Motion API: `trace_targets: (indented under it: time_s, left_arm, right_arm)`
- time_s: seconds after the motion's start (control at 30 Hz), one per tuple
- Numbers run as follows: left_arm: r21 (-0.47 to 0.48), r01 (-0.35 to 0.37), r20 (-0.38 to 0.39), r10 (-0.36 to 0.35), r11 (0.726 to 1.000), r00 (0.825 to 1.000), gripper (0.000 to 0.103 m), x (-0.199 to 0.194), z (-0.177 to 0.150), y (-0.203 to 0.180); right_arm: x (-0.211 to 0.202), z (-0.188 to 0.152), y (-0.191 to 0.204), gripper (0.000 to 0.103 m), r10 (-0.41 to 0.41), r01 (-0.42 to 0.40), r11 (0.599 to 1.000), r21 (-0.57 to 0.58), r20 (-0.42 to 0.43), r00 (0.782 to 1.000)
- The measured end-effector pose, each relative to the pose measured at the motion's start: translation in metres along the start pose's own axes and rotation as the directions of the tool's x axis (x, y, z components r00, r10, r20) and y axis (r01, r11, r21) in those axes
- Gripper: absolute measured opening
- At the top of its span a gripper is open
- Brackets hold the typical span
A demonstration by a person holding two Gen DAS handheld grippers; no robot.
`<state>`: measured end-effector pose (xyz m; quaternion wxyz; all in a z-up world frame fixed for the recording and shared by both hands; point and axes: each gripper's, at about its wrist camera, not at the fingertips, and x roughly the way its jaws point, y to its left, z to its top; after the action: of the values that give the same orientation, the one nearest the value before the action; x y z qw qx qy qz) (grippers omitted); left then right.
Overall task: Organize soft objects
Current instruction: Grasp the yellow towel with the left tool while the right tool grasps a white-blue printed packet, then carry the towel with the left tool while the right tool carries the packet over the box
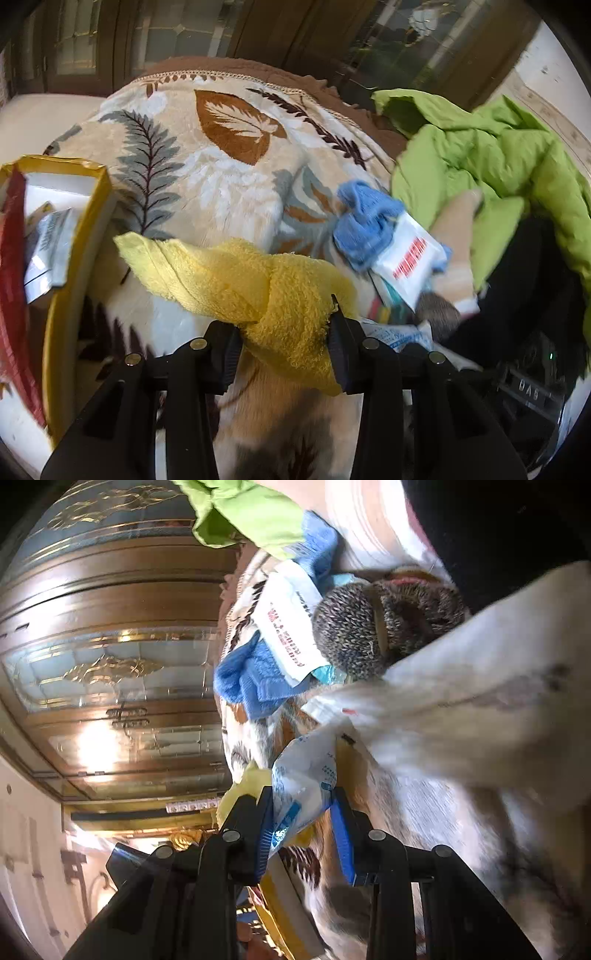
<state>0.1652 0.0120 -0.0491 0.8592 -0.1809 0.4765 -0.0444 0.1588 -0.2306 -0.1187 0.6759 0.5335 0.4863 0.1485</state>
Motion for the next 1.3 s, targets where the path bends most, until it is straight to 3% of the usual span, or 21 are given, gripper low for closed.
trace_targets:
  time_s: [0.3, 0.47, 0.8, 1.3]
  left_arm:
    - [0.101, -0.008, 0.062, 0.002, 0.995, 0.998, 0.038, -0.055, -0.028, 0.005]
    - [0.139, -0.058, 0.110, 0.043, 0.989, 0.993, 0.038, -0.088, -0.038, 0.023]
    - [0.081, -0.146, 0.187, 0.129, 0.986, 0.974, 0.038, -0.138, -0.043, 0.077]
    - [-0.038, -0.267, 0.227, 0.268, 0.963, 0.936, 0.038, -0.165, -0.039, 0.152]
  right_arm:
    - [-0.012, -0.021, 0.015, 0.031, -0.017, 0.013, 0.992, -0.128, -0.030, 0.999]
    - [-0.012, -0.038, 0.034, 0.031, -0.010, -0.002, 0.980, -0.199, -0.061, 0.998]
    - [0.020, -0.081, 0.082, 0.031, -0.013, -0.048, 0.944, -0.326, -0.182, 0.983]
    - [0.084, -0.138, 0.141, 0.033, -0.063, -0.092, 0.882, -0.462, -0.310, 0.949]
